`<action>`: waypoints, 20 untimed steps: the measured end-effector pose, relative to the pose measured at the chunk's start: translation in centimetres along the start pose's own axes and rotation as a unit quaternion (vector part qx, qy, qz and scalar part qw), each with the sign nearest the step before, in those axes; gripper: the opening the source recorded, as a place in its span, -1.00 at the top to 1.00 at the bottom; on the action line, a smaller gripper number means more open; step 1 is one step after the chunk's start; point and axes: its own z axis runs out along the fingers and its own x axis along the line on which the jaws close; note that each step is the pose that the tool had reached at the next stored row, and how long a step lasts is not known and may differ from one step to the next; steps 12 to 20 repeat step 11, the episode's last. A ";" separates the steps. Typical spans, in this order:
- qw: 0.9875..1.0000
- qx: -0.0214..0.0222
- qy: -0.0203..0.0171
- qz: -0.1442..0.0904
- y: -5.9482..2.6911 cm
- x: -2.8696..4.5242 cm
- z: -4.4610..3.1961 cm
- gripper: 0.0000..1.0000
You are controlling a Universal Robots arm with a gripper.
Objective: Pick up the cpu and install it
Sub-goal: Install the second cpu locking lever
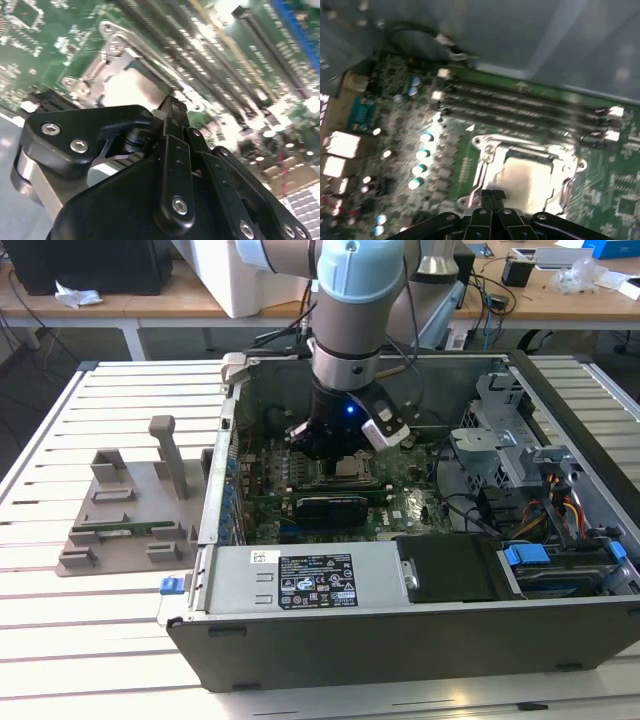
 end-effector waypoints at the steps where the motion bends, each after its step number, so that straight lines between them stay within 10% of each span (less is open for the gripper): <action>1: 1.000 0.001 0.003 0.000 0.40 -0.80 0.21 0.79; 5: 1.000 0.021 0.008 0.002 0.92 -1.28 -0.71 0.79; 20: 1.000 0.020 0.008 0.002 0.93 -1.27 -0.78 0.79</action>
